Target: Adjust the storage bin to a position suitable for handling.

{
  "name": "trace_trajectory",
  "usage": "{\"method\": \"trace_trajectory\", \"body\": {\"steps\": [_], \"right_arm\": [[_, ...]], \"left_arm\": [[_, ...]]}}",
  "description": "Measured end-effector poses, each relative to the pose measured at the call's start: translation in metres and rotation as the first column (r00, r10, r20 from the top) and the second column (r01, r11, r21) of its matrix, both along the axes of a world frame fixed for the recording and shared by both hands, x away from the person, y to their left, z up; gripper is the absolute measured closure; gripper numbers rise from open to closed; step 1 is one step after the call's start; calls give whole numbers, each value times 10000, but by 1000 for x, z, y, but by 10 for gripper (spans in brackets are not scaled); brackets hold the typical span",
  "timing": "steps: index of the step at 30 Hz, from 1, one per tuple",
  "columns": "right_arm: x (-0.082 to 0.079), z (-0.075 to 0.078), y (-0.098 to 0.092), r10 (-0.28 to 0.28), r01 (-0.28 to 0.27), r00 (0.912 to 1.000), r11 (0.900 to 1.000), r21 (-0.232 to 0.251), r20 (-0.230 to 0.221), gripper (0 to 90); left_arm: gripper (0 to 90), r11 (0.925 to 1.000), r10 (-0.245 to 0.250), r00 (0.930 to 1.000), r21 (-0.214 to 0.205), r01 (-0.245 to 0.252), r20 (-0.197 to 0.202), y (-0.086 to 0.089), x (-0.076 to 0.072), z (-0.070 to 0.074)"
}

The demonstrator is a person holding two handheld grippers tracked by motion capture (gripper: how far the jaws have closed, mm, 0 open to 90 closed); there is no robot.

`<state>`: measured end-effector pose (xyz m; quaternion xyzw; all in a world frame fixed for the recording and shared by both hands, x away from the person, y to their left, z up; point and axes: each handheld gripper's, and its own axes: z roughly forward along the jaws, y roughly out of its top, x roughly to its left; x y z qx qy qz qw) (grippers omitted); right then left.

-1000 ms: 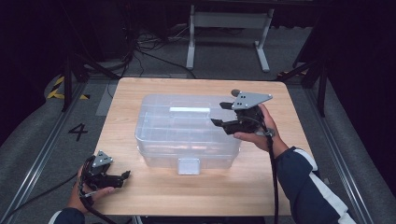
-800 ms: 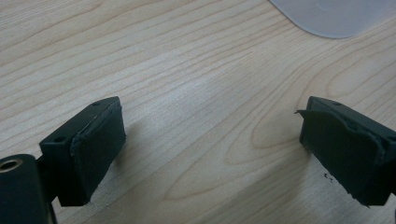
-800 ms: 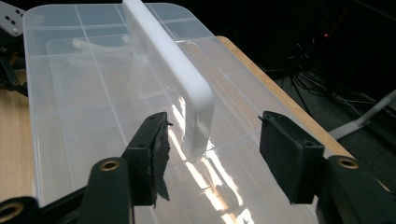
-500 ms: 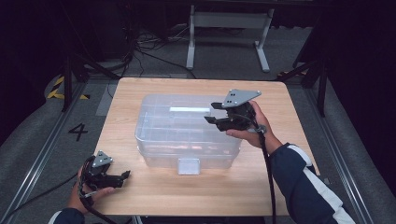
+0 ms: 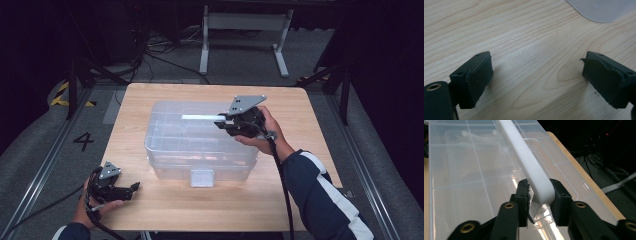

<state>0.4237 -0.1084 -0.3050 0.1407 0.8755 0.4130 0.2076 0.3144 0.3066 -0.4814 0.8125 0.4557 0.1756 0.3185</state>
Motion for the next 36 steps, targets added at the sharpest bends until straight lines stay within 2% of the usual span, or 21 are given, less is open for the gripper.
{"method": "trace_trajectory", "body": {"steps": [3, 5, 7, 13, 16, 19, 20, 21, 24, 26, 29, 30, 34, 36], "right_arm": [[1, 0, 1, -19, 19, 10000, 10000, -42, 50, 747], [1, 0, 1, 5, -4, 10000, 10000, -99, 61, 748], [1, 1, 1, -7, 8, 10000, 9999, -164, 69, 749], [4, 4, 1, 13, -13, 10000, 9998, -202, -44, 749], [8, 8, 1, -4, 2, 9999, 9999, -107, -151, 747], [11, 11, 1, 10, -13, 9998, 9999, -134, -205, 744], [11, 11, 1, 10, -13, 9998, 9999, -134, -205, 744], [11, 12, 1, 23, -26, 9997, 9999, -156, -246, 743], [14, 14, 1, 63, -71, 9994, 9997, -233, -329, 742], [16, 16, 1, 68, -76, 9993, 9997, -214, -362, 741], [18, 18, 1, 38, -45, 9993, 9998, -197, -366, 736], [19, 19, 1, 14, -22, 9993, 9997, -226, -364, 734], [22, 22, 2, -61, 52, 9994, 9997, -250, -350, 729], [24, 24, 3, -103, 94, 9994, 9996, -278, -331, 725]], "left_arm": [[159, 10000, -41, 10000, -13, 41, 88, 0, -1, 1], [201, 9999, -101, 9999, 127, 101, -4, 0, -2, 4], [261, 9996, -93, 9996, 276, 85, 283, -1, -3, 8], [281, 9999, -148, 9970, 12, 148, 762, -5, -2, 25], [285, 9995, -327, 9927, -1, 329, 1160, -12, 0, 39], [286, 9982, -479, 9862, -279, 530, 1584, -20, 1, 53], [287, 9982, -479, 9862, -279, 530, 1584, -20, 1, 53], [287, 9976, -552, 9825, -323, 619, 1780, -23, 1, 62], [292, 9947, -739, 9714, -535, 881, 2258, -30, -1, 77], [296, 9940, -756, 9676, -592, 923, 2408, -34, -1, 85], [297, 9934, -845, 9647, -537, 1009, 2492, -39, 1, 90], [296, 9934, -772, 9671, -635, 951, 2422, -40, 1, 90], [298, 9914, -648, 9692, -956, 897, 2375, -38, 3, 91], [306, 9898, -795, 9689, -970, 1046, 2343, -40, 2, 91]]}}
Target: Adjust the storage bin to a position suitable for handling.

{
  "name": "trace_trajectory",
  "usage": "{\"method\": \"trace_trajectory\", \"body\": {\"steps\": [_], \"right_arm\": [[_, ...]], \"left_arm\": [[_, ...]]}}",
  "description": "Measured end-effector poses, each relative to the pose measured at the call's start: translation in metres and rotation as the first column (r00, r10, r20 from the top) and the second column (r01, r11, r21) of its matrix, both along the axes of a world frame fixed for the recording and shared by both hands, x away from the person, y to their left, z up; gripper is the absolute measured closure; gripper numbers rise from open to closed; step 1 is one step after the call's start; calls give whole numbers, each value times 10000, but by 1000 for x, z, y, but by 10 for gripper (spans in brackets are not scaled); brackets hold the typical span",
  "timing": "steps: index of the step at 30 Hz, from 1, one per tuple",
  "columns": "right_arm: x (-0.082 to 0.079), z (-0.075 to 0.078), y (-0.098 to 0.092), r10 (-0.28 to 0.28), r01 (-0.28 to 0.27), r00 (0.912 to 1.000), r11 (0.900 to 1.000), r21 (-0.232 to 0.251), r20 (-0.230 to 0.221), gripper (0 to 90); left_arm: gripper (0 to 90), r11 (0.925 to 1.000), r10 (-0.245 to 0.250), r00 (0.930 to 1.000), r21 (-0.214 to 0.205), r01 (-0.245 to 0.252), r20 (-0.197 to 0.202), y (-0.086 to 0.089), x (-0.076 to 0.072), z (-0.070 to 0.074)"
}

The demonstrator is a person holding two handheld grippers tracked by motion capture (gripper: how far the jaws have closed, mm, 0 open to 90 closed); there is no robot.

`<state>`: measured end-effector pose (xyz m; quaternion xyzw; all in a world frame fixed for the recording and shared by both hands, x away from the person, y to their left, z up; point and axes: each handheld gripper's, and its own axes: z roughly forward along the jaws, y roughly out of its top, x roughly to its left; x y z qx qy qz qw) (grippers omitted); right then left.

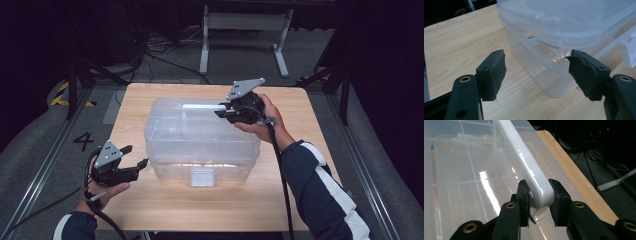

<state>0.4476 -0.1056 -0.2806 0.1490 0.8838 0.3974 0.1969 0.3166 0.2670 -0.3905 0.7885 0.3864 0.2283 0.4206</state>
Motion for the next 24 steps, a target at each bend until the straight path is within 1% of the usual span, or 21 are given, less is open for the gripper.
{"method": "trace_trajectory", "body": {"steps": [1, 4, 6, 8, 10, 12, 13, 15, 16, 17, 19, 20, 22, 23, 24], "right_arm": [[1, 1, 1, -49, 49, 10000, 10000, -5, 24, 724], [3, 4, 2, -157, 158, 9999, 9998, -101, 72, 718], [4, 5, 3, -201, 202, 9998, 9997, -112, 80, 717], [4, 6, 3, -225, 225, 9997, 9997, -125, 68, 716], [4, 5, 3, -220, 221, 9997, 9997, -138, 96, 715], [3, 5, 3, -246, 248, 9996, 9996, -131, 140, 712], [2, 5, 3, -263, 265, 9995, 9996, -120, 196, 711], [1, 6, 2, -322, 325, 9991, 9994, -95, 280, 705], [1, 6, 1, -347, 349, 9989, 9994, -64, 307, 691], [0, 7, 0, -438, 439, 9983, 9990, -16, 373, 665], [-1, 8, -4, -556, 552, 9979, 9984, 133, 329, 650], [-3, 9, -6, -566, 558, 9977, 9982, 206, 378, 630], [-7, 10, -11, -669, 657, 9962, 9976, 233, 550, 601], [-9, 10, -15, -783, 764, 9943, 9966, 294, 720, 593], [-11, 12, -20, -861, 826, 9932, 9955, 470, 784, 577]], "left_arm": [[308, 9997, -158, 9999, 201, 157, 62, -1, 0, 1], [318, 9994, -324, 9995, 155, 324, 13, -9, 0, 1], [336, 9985, -418, 9991, 346, 417, 34, -15, 2, 1], [372, 9982, -413, 9991, 445, 413, -5, -20, 3, 1], [419, 9982, -498, 9988, 327, 499, -33, -21, 4, 1], [471, 9976, -676, 9977, 151, 676, -14, -22, 4, 2], [502, 9969, -773, 9970, 127, 773, -39, -22, 3, 3], [539, 9965, -802, 9968, 230, 803, -70, -23, 3, 4], [561, 9963, -839, 9964, 172, 841, -97, -24, 3, 4], [580, 9959, -871, 9961, 234, 874, -127, -25, 3, 5], [592, 9959, -874, 9960, 212, 878, -200, -25, 2, 5], [594, 9960, -858, 9961, 227, 862, -215, -25, 2, 5], [594, 9966, -802, 9964, 163, 807, -272, -25, 2, 5], [593, 9968, -774, 9966, 158, 779, -288, -25, 2, 5], [593, 9969, -773, 9965, 147, 778, -302, -25, 2, 5]]}}
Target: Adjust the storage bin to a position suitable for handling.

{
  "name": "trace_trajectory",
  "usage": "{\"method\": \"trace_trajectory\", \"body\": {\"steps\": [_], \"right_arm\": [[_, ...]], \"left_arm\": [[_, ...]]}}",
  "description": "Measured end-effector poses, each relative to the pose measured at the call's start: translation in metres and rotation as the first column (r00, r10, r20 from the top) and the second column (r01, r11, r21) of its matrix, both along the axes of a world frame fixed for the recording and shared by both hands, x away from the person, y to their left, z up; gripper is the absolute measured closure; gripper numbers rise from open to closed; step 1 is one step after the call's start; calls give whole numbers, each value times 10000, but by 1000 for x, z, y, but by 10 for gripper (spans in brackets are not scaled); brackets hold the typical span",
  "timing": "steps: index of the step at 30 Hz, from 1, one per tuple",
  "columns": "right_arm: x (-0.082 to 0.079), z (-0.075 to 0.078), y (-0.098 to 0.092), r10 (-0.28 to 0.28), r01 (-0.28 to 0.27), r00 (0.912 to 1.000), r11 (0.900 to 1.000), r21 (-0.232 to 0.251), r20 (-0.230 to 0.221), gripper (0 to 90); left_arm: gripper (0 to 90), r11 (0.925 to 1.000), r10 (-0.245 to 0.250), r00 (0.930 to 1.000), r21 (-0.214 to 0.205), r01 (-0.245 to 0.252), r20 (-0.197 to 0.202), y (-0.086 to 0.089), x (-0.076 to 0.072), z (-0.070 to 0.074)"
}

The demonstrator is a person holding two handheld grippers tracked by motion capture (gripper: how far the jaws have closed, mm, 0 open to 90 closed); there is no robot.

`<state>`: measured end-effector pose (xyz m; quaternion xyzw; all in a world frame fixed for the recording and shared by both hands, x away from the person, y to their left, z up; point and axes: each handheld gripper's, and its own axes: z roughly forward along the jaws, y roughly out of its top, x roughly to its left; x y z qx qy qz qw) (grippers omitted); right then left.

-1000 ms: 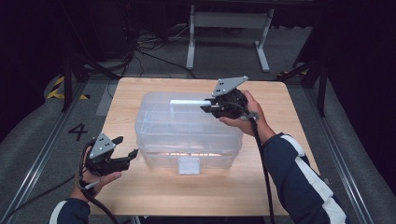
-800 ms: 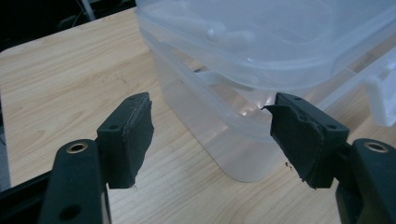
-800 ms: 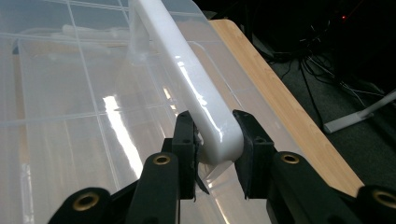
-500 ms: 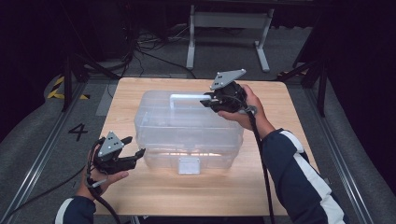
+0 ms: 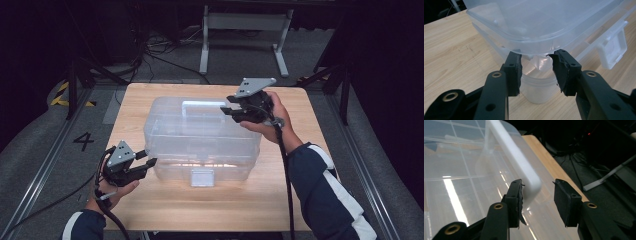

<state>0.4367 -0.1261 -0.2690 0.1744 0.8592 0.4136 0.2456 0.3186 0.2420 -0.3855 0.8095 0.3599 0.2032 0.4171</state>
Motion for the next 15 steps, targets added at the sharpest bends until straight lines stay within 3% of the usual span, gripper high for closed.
{"method": "trace_trajectory", "body": {"steps": [2, 8, 15], "right_arm": [[-3, 3, -12, -113, 112, 9999, 9994, 329, 23, 549], [-15, 4, -54, -589, 565, 9977, 9960, 698, 329, 496], [-29, -12, -96, -1315, 1263, 9906, 9851, 1171, 377, 464]], "left_arm": [[593, 10000, -23, 10000, -2, 23, 48, 0, 0, 0], [559, 9999, -127, 9998, 102, 125, 162, -1, 0, 2], [501, 9999, -150, 9995, 47, 149, 282, -3, 1, 8]]}}
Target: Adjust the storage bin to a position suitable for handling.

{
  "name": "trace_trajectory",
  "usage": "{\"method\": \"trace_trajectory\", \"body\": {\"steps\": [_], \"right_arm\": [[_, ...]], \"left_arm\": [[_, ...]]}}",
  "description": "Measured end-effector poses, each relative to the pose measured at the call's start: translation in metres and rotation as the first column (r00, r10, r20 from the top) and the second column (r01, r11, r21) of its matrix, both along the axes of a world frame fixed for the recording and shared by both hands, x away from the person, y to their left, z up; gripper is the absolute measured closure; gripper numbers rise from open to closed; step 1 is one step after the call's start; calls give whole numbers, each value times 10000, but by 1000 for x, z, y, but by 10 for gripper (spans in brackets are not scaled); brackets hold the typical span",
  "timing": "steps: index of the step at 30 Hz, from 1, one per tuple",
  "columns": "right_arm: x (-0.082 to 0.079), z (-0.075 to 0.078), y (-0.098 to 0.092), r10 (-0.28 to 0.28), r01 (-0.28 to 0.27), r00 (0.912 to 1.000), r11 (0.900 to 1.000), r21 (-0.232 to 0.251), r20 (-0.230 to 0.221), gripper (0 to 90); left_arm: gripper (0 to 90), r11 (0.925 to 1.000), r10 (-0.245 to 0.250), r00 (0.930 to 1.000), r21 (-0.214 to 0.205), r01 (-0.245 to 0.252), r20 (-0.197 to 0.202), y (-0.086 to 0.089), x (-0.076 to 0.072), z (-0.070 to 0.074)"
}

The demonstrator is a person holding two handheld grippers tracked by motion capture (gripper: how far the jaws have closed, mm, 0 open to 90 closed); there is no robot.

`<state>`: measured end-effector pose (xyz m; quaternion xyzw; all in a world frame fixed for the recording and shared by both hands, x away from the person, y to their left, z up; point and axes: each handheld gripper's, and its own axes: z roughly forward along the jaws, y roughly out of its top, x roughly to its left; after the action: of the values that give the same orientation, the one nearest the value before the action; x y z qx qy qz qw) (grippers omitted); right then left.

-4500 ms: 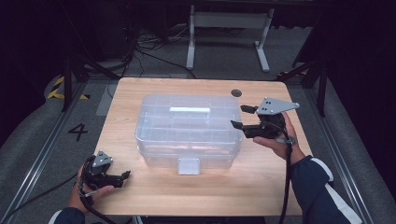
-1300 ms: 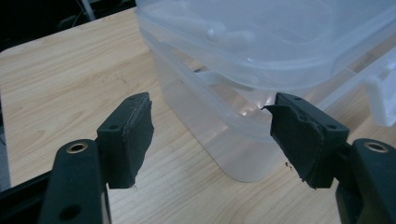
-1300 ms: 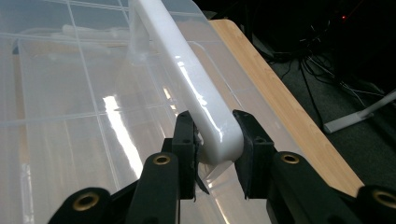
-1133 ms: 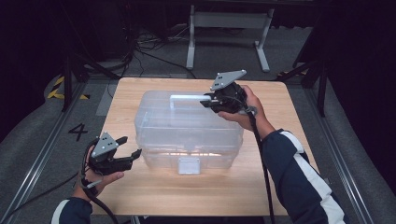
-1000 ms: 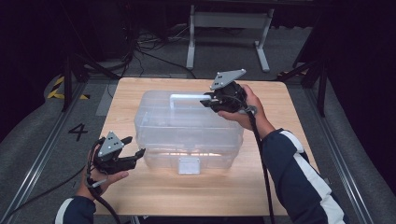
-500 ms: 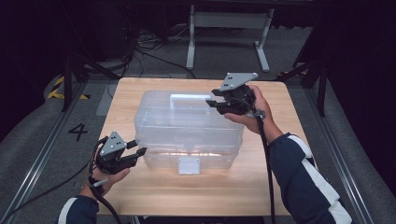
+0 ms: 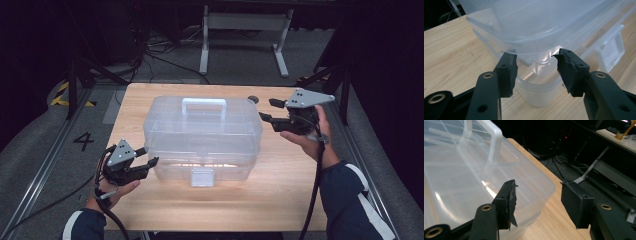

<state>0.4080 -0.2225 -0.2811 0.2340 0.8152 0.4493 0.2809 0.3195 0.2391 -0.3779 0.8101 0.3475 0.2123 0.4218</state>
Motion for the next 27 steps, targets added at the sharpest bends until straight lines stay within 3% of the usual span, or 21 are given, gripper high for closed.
{"method": "trace_trajectory", "body": {"steps": [6, 11, 21, 27], "right_arm": [[-9, -17, -23, -269, 269, 9996, 9995, 191, -34, 451], [-10, -36, -36, -344, 360, 9985, 9986, 384, -417, 445], [-15, -77, -32, 81, -74, 9940, 10000, 65, -1091, 417], [-22, -90, -21, 549, -558, 9931, 9984, -55, -1036, 398]], "left_arm": [[492, 10000, 31, 9999, -69, -30, 106, 0, 3, 6], [474, 10000, -39, 10000, 17, 39, 91, 0, 4, 9], [471, 9999, -77, 9999, 105, 75, 107, -1, 4, 9], [470, 9999, -85, 9999, 136, 83, 132, -1, 4, 9]]}}
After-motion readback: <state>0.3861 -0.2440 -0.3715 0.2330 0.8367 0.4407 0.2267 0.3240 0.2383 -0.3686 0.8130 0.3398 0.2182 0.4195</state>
